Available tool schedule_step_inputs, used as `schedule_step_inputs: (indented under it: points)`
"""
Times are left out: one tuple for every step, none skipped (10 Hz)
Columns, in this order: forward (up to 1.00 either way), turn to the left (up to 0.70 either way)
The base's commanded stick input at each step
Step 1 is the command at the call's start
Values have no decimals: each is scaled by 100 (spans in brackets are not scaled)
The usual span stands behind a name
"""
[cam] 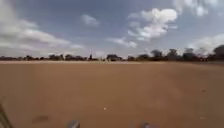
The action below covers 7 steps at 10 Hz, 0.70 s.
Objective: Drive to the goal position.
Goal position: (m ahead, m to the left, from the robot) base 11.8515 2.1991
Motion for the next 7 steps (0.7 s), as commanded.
schedule_step_inputs:
  points:
    - [70,0]
    - [70,0]
    - [70,0]
    - [70,0]
    - [70,0]
    - [70,0]
    - [70,0]
